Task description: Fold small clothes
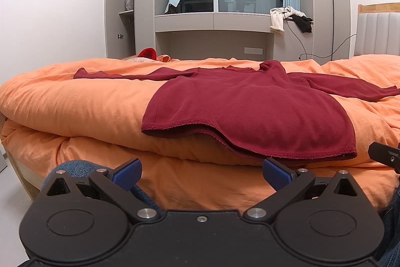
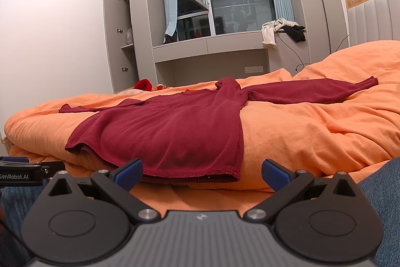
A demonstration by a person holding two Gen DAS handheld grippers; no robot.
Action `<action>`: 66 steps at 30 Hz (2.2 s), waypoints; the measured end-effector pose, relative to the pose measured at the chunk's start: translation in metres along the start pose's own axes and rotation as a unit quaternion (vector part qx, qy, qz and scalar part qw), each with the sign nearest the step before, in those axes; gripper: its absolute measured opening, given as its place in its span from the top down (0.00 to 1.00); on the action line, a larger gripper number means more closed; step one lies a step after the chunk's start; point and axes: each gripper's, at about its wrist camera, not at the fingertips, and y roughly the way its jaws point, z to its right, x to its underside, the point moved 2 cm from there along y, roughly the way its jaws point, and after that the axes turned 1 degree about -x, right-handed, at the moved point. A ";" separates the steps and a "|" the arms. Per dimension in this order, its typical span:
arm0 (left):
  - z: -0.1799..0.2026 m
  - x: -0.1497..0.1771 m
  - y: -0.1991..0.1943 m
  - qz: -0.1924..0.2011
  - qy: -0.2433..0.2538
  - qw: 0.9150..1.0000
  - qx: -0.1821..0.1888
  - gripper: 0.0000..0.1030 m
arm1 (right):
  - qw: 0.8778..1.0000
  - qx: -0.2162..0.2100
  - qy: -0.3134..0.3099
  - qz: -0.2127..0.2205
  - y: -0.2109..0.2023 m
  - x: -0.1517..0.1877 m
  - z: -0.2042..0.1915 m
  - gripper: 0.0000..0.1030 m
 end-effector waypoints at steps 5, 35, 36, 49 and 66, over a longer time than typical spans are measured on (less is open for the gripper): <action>0.000 0.000 0.000 0.000 0.000 1.000 0.000 0.00 | 1.000 0.000 0.000 0.000 0.000 0.000 0.000 0.00; 0.000 -0.002 0.002 -0.002 0.001 1.000 -0.001 0.00 | 1.000 0.000 0.001 -0.001 0.000 0.000 0.000 0.00; -0.001 -0.002 0.003 -0.002 0.000 1.000 -0.001 0.00 | 1.000 0.000 0.001 -0.001 0.000 0.000 0.000 0.00; 0.001 -0.003 0.008 -0.008 0.010 1.000 -0.003 0.00 | 1.000 -0.002 0.000 -0.012 0.003 0.002 -0.001 0.00; 0.035 -0.092 0.077 -0.011 0.037 0.999 -0.003 0.00 | 0.998 0.037 -0.011 -0.049 0.044 -0.057 0.023 0.00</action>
